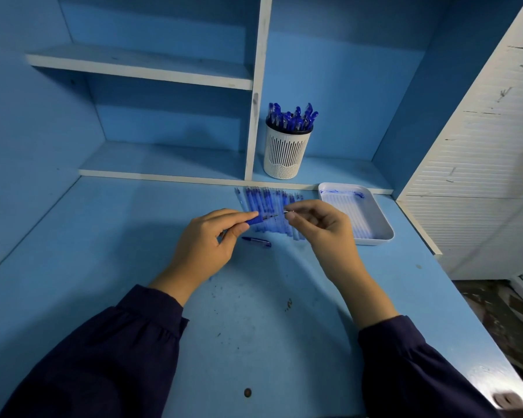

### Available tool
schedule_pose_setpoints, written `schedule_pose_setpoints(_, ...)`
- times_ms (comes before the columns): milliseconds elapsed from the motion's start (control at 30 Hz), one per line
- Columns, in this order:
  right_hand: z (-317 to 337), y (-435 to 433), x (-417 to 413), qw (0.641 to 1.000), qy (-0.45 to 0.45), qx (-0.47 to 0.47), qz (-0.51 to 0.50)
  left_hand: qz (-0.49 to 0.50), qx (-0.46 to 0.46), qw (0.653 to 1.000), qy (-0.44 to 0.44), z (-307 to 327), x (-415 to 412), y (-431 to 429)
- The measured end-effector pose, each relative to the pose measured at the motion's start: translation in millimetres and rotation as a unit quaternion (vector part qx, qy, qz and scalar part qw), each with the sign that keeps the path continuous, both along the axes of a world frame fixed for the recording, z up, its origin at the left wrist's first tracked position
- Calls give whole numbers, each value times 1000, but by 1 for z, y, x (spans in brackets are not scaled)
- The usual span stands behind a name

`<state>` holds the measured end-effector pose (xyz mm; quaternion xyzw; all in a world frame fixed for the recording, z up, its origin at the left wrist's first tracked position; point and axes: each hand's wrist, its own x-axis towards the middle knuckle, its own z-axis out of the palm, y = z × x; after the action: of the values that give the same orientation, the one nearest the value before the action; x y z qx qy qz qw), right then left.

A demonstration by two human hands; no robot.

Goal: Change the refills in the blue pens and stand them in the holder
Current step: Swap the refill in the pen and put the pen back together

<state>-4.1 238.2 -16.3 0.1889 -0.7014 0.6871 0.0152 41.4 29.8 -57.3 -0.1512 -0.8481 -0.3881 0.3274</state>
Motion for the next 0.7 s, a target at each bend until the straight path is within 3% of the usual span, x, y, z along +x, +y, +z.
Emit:
schedule_pose_setpoints(133,-1,0,-1,1000,18,0,10,1,5,1000,-8,0,1,0)
schedule_pose_setpoints(533,-12,-5,1,984,128,117,30,-2,-15,1000,-17,-3,1,1)
schedule_pose_setpoints(700,-11,-8,1,983,109,149,15,-1,-21,1000,-17,-2,2,1)
